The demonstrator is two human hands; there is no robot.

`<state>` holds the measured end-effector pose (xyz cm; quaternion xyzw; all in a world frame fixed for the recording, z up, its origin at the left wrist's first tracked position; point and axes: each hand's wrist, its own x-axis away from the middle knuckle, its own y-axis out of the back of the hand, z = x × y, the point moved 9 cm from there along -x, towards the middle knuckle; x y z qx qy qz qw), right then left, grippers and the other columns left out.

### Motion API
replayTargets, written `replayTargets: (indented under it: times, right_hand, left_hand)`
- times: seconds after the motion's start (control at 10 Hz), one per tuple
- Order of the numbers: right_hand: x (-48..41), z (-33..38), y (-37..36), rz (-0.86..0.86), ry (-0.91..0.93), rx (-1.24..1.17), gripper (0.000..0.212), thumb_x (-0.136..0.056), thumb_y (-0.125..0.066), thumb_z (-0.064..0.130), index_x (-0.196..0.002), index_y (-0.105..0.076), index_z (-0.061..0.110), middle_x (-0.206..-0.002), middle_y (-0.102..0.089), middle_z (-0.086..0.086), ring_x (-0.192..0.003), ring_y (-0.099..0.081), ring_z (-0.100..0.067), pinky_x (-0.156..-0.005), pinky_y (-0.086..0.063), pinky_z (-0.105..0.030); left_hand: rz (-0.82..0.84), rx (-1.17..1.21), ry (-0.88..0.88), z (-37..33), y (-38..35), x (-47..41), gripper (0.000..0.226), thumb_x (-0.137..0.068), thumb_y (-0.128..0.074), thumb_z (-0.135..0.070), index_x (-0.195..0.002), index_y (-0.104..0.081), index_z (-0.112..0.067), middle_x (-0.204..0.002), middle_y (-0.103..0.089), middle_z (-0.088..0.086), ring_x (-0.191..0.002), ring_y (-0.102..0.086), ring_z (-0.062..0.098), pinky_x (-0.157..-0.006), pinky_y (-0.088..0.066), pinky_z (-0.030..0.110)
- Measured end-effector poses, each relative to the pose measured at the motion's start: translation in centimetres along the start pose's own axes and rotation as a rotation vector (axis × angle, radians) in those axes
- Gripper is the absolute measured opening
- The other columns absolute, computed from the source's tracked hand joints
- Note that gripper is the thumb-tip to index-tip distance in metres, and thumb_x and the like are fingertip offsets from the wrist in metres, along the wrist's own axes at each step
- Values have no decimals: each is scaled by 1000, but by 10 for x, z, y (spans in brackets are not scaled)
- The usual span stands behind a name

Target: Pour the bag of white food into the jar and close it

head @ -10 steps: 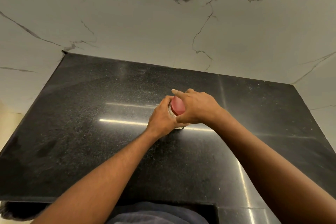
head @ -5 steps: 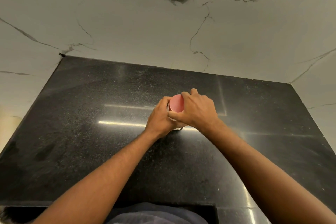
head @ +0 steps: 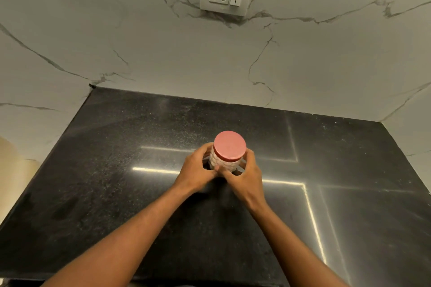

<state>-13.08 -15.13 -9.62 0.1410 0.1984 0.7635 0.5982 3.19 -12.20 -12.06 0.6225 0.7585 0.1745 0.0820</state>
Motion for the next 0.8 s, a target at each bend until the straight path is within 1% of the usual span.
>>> replayTargets:
  times: [0.1, 0.2, 0.3, 0.5, 0.6, 0.7, 0.8]
  right_hand:
    - [-21, 16, -15, 34, 19, -46, 90, -73, -90, 52, -146, -41, 31, -136, -59, 13, -116, -61, 4, -94, -51, -13]
    - [-47, 32, -32, 50, 54, -51, 87, -76, -91, 47, -146, -43, 25, -137, -61, 6, -120, -63, -5, -96, -52, -15]
    - [-68, 46, -52, 70, 74, -25, 83, -79, -89, 46, -145, -44, 21, -138, -64, 0, -121, -64, -12, -102, -55, -32]
    - [-84, 44, -79, 110, 37, 2, 86, -76, -85, 59, -143, -44, 23, -136, -64, 1, -120, -65, -13, -103, -57, -41]
    - [-85, 37, -87, 118, 42, 66, 85, -81, -79, 61, -147, -40, 25, -141, -61, 1, -125, -62, -14, -105, -55, -44]
    - [-77, 46, -89, 164, 60, 174, 87, -87, -70, 63, -155, -29, 28, -152, -53, -2, -135, -55, -17, -111, -50, -40]
    - [-74, 47, -86, 121, 123, 332, 93, -94, -64, 59, -164, -17, 21, -163, -39, -10, -148, -41, -25, -116, -43, -44]
  left_hand:
    - [-9, -5, -15, -6, 30, -17, 83, -74, -92, -17, -146, -54, -26, -140, -67, -2, -126, -63, 12, -106, -53, 32]
    - [-8, 6, 8, -6, 60, -40, 80, -76, -90, -7, -146, -54, -22, -139, -68, 1, -127, -65, 16, -111, -53, 42]
    - [-2, 7, 33, -1, 83, -58, 81, -76, -92, -6, -146, -55, -20, -138, -69, 1, -127, -66, 16, -111, -53, 44]
    - [51, 18, 74, 17, 98, -73, 82, -80, -87, -2, -151, -50, -17, -144, -66, 3, -132, -63, 17, -115, -50, 47]
    - [51, -7, 81, 27, 97, -70, 77, -83, -86, -4, -151, -51, -15, -144, -66, 4, -132, -63, 18, -115, -49, 47]
    - [51, -102, 64, 22, 98, -61, 71, -85, -86, -15, -147, -54, -20, -143, -67, 2, -130, -63, 17, -115, -50, 49]
    - [-30, -216, 78, 23, 97, -52, 91, -86, -85, -30, -162, -35, -20, -161, -49, 6, -149, -46, 25, -124, -37, 49]
